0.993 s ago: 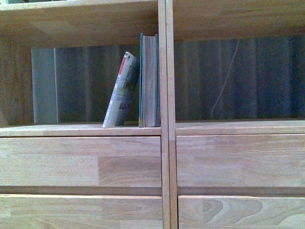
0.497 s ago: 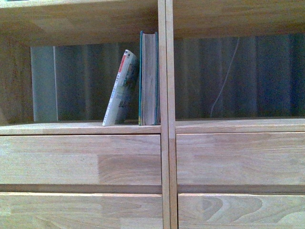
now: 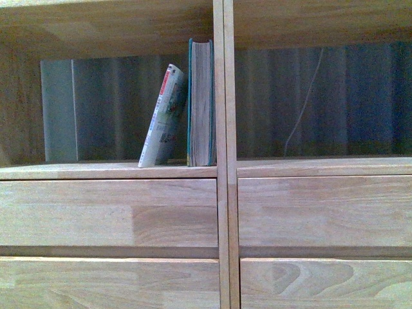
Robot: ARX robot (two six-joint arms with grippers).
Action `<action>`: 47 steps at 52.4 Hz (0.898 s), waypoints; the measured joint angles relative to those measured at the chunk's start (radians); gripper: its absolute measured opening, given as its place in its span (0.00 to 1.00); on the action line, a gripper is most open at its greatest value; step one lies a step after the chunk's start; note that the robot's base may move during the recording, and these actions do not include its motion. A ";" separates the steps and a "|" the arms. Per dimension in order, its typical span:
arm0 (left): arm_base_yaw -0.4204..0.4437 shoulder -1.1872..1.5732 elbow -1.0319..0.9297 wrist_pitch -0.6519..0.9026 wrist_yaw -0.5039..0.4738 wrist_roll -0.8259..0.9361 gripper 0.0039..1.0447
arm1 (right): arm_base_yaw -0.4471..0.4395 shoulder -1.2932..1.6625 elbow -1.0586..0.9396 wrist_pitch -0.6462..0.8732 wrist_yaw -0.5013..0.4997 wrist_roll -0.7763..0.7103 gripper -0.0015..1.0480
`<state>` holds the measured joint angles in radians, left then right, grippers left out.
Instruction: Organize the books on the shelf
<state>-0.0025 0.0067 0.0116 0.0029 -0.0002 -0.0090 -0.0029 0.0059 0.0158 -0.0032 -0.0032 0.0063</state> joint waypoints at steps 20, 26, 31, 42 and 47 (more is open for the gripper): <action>0.000 0.000 0.000 0.000 0.000 0.000 0.18 | 0.000 0.000 0.000 0.000 0.000 -0.001 0.20; 0.000 0.000 0.000 0.000 0.000 0.000 0.39 | 0.000 0.000 0.000 0.000 0.000 -0.001 0.40; 0.000 0.000 0.000 0.000 0.000 0.000 0.58 | 0.000 0.000 0.000 0.000 0.000 -0.001 0.58; 0.000 0.000 0.000 0.000 0.000 0.000 0.91 | 0.000 0.000 0.000 0.000 0.000 -0.002 0.90; 0.000 0.000 0.000 0.000 0.000 0.002 0.93 | 0.000 0.000 0.000 0.000 0.000 -0.001 0.93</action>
<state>-0.0025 0.0067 0.0116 0.0025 -0.0002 -0.0067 -0.0029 0.0059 0.0158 -0.0032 -0.0032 0.0051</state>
